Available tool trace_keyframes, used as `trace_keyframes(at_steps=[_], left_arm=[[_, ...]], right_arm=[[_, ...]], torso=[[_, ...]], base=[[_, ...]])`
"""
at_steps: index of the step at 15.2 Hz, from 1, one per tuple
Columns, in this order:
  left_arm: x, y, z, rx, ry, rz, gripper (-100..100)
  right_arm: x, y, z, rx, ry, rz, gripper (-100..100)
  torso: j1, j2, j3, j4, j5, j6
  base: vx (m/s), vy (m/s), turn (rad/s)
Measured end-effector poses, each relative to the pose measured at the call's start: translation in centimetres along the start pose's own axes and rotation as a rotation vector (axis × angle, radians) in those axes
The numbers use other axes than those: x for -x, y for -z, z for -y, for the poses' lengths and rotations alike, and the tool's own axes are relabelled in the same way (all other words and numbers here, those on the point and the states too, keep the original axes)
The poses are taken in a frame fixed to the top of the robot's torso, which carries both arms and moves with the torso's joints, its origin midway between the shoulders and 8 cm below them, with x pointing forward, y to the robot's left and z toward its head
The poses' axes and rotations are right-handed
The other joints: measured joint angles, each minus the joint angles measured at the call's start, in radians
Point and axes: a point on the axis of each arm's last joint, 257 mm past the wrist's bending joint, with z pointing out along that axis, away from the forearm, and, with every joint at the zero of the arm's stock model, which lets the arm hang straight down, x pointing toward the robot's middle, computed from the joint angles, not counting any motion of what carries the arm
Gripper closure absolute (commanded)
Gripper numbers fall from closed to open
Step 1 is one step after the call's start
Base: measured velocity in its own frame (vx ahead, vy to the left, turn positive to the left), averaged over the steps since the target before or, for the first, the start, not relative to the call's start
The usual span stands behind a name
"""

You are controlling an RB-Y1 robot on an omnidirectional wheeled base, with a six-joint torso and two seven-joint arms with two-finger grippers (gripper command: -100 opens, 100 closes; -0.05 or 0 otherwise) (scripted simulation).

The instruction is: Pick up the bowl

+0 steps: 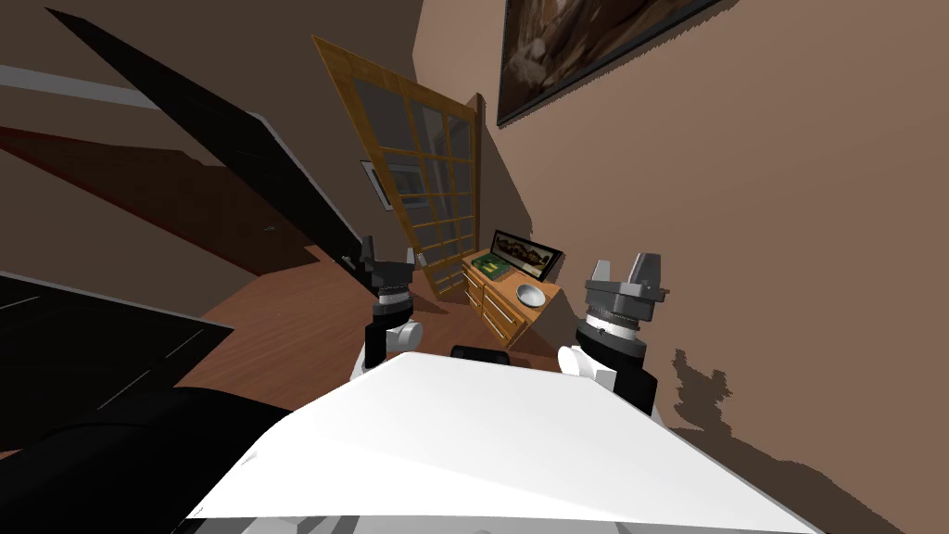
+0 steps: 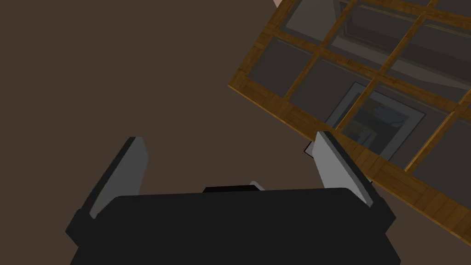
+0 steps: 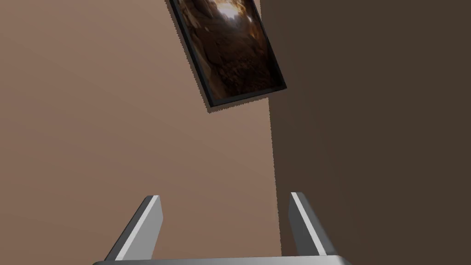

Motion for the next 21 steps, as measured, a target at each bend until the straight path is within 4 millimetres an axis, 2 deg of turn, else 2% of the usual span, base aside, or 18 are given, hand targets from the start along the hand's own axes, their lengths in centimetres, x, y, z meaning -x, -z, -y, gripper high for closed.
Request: trace_keyframes(at_steps=[3,13,21], left_arm=[[0.0,0.0,0.0,0.000,0.000,0.000,0],[0.0,0.0,0.0,0.000,0.000,0.000,0],[0.0,0.0,0.0,0.000,0.000,0.000,0]], right_arm=[[-1.4,-0.1,0.1,0.009,0.008,-0.060,-100],[-8.9,0.4,1.0,0.065,0.047,-0.344,-100],[-16.8,2.9,2.4,0.138,0.101,-0.620,-100]], torso=[[0.000,0.000,0.000,0.000,0.000,0.000],[0.000,-0.001,-0.001,0.000,0.000,0.000],[0.001,-0.002,-0.001,0.000,0.000,0.000]], base=[[0.004,0.003,-0.003],[0.010,0.008,-0.005],[0.013,0.014,-0.007]])
